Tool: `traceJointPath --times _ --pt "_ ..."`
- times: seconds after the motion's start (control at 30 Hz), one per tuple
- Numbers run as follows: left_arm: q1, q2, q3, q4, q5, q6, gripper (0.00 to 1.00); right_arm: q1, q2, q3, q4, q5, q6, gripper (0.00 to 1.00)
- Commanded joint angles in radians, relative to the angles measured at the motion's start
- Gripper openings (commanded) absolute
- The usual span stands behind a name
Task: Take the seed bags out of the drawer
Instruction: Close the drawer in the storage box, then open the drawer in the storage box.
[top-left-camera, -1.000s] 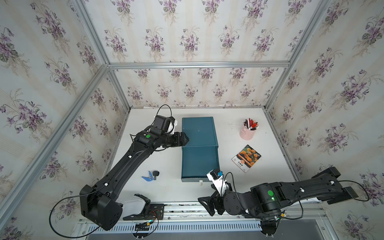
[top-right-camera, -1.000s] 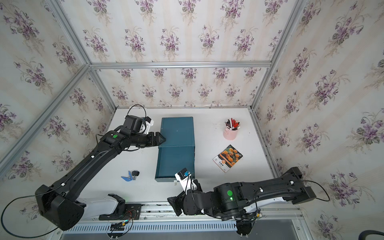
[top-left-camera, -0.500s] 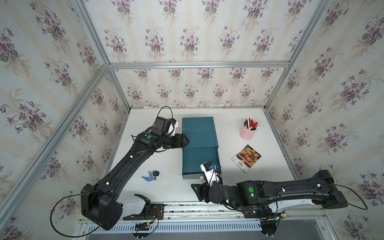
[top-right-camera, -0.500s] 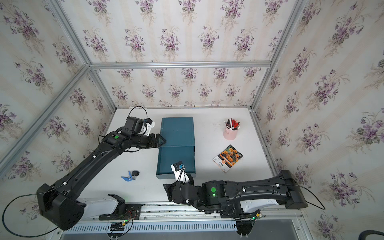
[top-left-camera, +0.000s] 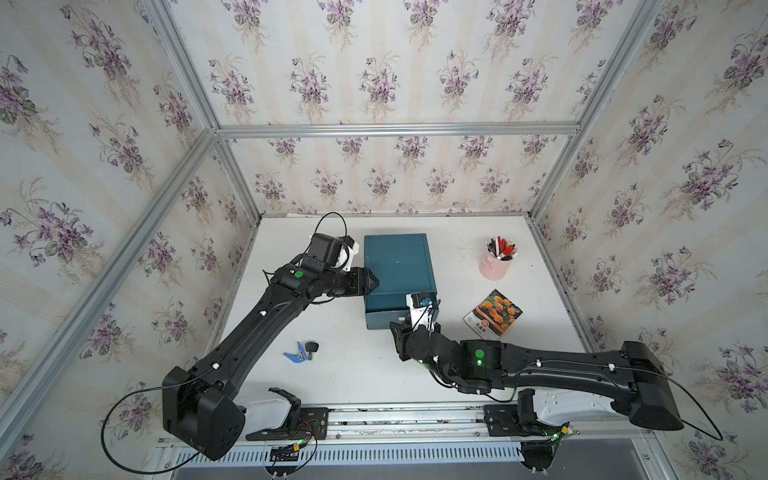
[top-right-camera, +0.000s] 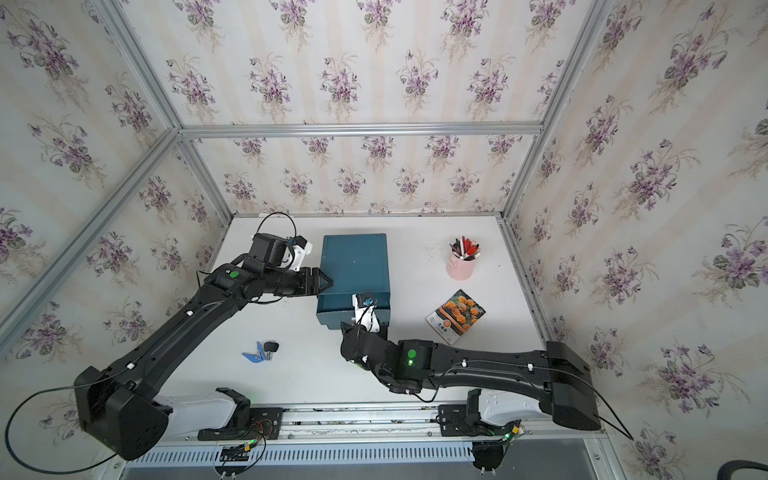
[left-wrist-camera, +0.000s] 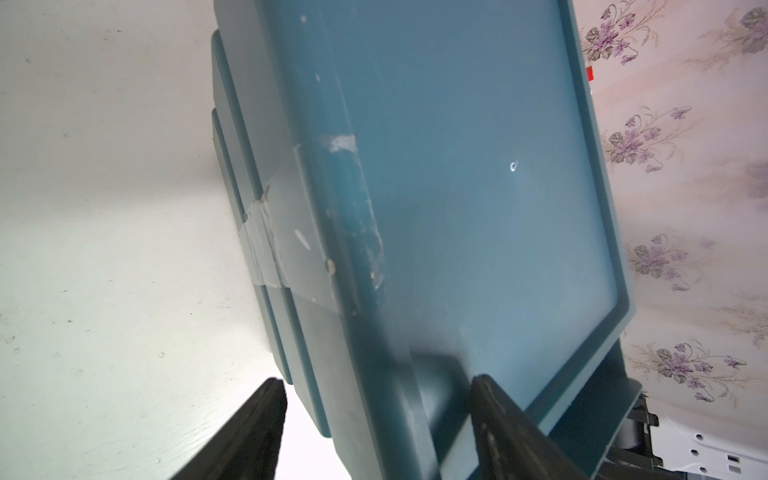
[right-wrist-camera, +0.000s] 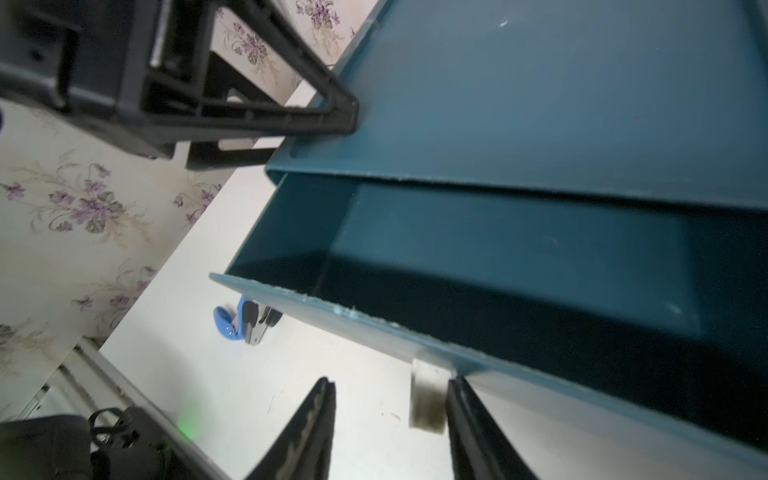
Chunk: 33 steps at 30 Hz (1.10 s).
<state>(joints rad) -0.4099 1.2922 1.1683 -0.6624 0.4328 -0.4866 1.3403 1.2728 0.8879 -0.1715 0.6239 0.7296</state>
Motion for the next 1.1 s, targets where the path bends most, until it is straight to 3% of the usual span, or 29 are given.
traceJointPath --times 0.0,0.17,0.43,0.6,0.73,0.87,1.07 --pt "0.000 0.012 0.000 -0.066 -0.034 0.029 0.71 -0.031 0.032 0.032 0.062 0.023 -0.036 0.43" --pt "0.000 0.010 -0.005 -0.066 -0.037 0.034 0.70 -0.094 0.088 0.067 0.064 0.017 -0.027 0.29" --pt "0.001 0.008 -0.008 -0.066 -0.034 0.042 0.69 -0.115 0.127 0.097 0.053 0.049 -0.001 0.29" --pt "0.004 0.001 -0.003 -0.064 -0.036 0.031 0.70 -0.106 0.109 0.092 0.010 0.040 0.038 0.41" --pt "0.017 -0.005 0.015 -0.024 -0.011 -0.022 0.73 -0.056 0.013 0.000 0.033 0.009 0.100 0.60" --pt "0.017 0.003 0.031 0.031 0.013 -0.069 0.73 -0.072 -0.080 -0.176 0.189 -0.157 0.198 0.65" --pt "0.023 0.035 0.042 0.073 0.018 -0.093 0.73 -0.111 -0.099 -0.371 0.527 -0.258 0.284 0.71"
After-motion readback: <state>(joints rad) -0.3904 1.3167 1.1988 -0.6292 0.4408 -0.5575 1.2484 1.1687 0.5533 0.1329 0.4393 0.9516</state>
